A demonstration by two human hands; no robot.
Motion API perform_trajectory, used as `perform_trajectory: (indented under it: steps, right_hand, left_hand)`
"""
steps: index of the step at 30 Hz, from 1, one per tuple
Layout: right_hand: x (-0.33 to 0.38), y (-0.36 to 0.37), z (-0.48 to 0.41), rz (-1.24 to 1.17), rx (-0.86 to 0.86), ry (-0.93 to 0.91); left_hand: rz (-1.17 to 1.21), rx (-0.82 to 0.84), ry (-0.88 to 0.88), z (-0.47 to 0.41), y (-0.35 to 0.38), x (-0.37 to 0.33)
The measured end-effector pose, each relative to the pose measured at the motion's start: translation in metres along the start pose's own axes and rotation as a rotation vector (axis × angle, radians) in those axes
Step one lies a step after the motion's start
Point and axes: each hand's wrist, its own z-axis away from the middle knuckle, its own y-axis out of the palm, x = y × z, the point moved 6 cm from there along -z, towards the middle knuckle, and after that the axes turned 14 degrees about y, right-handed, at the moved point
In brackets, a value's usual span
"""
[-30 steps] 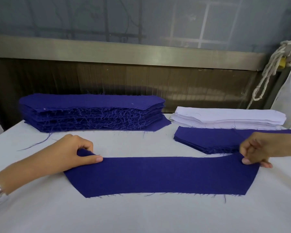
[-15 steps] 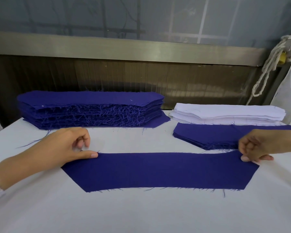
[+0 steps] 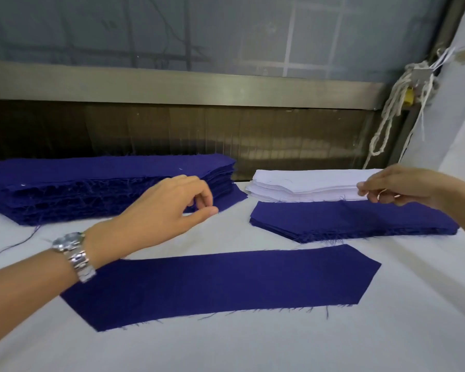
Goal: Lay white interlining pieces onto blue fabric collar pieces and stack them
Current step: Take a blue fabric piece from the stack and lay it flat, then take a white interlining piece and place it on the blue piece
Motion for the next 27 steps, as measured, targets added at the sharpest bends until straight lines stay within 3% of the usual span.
perform_trajectory:
  steps: [5, 10, 19, 27]
  right_hand:
    - [-0.027, -0.035, -0.036, -0.254, -0.271, 0.132]
    - [-0.062, -0.065, -0.071, -0.369, -0.471, 0.132]
    - [-0.077, -0.081, -0.113, -0.084, -0.754, 0.148]
    - [-0.075, -0.081, -0.136, 0.041, -0.808, 0.193]
  left_hand:
    - [-0.003, 0.027, 0.071, -0.067, 0.042, -0.016]
    - [-0.070, 0.110, 0.082, -0.116, 0.072, -0.016]
    - [-0.181, 0.102, -0.076, -0.168, 0.095, 0.009]
    - [-0.122, -0.006, -0.179, -0.179, 0.105, 0.023]
